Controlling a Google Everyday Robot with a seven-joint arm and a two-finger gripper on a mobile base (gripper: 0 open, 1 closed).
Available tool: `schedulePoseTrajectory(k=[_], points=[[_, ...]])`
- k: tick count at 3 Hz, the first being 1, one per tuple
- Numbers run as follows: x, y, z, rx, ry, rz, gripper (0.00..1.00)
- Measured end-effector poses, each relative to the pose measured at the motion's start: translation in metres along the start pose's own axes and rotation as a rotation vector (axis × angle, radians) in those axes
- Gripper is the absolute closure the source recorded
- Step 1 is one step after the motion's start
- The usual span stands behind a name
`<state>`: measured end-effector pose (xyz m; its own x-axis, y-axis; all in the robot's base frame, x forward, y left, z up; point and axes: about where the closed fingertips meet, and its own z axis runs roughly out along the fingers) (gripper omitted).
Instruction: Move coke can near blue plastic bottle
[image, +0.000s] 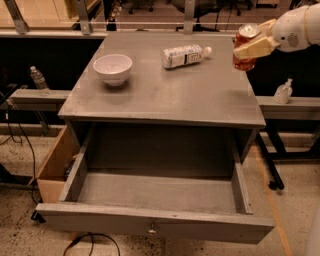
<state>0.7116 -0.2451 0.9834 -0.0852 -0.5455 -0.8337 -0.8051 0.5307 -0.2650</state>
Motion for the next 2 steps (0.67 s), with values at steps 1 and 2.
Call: schedulePoseTrajectory(k=[1,2], points=[[-0.021,-0.033,0.029,0.065,-0.025,-0.006,1.00],[-0.034,-0.061,0.056,0.147,-0.042,0.014,1.00]])
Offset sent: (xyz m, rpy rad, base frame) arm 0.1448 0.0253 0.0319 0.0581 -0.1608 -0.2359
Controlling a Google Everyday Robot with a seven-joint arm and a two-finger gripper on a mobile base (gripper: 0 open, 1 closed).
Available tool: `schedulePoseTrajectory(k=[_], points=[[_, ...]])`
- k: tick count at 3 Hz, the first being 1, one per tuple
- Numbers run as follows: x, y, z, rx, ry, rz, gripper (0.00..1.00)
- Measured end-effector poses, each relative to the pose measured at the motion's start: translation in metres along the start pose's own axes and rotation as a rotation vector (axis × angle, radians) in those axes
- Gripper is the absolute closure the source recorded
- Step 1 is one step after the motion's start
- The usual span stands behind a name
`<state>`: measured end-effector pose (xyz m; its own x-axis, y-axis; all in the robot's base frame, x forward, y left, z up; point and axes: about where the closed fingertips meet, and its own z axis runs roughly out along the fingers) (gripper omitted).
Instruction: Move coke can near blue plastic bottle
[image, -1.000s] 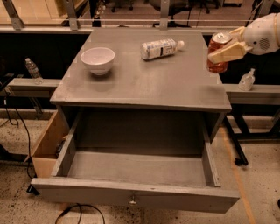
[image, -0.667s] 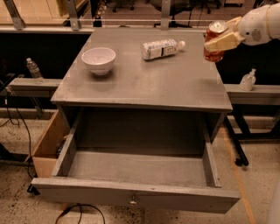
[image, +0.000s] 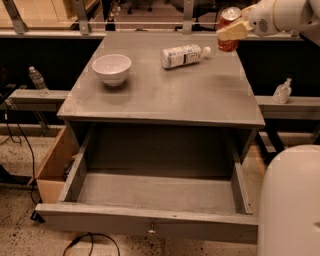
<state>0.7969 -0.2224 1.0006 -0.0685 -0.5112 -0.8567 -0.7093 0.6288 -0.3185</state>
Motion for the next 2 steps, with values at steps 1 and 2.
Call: schedulePoseTrajectory(k=[1,2], points=[[0.003,-0.021,0.024,0.081,-0.004,0.042,1.00],[0.012,-0.034,0.044,0.140,0.002,0.083,1.00]])
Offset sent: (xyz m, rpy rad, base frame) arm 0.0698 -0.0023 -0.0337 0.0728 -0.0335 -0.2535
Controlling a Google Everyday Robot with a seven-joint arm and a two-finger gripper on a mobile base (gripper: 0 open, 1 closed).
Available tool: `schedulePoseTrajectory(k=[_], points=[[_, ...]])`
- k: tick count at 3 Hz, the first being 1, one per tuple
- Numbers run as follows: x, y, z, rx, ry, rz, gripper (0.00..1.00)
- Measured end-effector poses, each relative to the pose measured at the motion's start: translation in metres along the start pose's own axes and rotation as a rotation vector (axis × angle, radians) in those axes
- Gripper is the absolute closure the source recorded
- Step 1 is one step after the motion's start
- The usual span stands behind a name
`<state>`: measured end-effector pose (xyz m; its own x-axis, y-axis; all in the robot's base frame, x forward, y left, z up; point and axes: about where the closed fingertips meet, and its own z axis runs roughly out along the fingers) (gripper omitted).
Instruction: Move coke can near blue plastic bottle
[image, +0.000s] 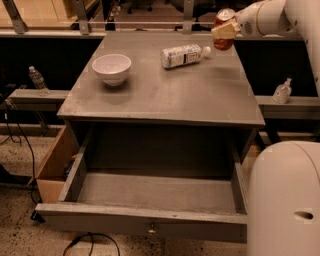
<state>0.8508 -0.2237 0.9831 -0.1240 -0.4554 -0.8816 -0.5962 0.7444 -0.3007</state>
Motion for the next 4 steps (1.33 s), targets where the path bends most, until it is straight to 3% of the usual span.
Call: schedulePoseTrajectory(k=[1,3,4], points=[[0.016,0.004,0.021,0.007,0.033,0.048,1.00],[0.046,0.031,0.053,-0.051,0.109,0.129,1.00],[0.047,0.043,0.065,-0.092,0.106,0.135,1.00]])
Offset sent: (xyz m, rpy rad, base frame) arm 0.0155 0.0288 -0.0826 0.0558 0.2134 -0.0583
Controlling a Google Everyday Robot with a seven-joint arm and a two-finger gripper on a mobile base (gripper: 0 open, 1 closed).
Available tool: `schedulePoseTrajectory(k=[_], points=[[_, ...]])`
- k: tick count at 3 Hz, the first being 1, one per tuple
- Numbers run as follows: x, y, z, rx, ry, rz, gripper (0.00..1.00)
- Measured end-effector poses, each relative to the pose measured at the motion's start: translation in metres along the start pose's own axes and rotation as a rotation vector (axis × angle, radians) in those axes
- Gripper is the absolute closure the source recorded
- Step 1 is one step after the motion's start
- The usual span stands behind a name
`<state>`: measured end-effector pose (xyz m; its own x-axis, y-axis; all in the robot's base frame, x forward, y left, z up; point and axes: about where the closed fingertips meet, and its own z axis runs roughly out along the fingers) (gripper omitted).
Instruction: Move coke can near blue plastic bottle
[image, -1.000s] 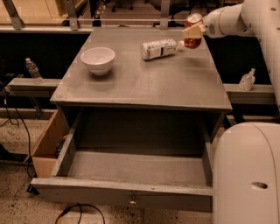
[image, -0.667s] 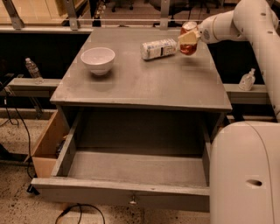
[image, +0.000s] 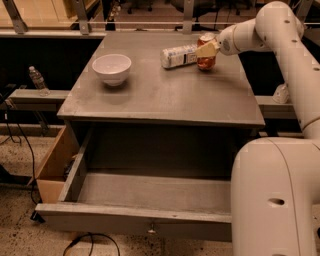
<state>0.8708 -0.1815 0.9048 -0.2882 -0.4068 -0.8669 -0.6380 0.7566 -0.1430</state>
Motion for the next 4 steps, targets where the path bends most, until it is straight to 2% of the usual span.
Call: schedulePoseTrajectory(k=[1,2,3,4], points=[[-0.0010,0.0060,0.0084,-0.035,-0.019,0.017,1.00],[-0.0010,0.0050,0.0106,-0.042,-0.035,0.039,1.00],[0.0000,0.0071,0.0143,-0.047,-0.033,0.039,0.82],[0.0011,0.0094,0.0182,-0.052,-0.031,0.040,0.59]])
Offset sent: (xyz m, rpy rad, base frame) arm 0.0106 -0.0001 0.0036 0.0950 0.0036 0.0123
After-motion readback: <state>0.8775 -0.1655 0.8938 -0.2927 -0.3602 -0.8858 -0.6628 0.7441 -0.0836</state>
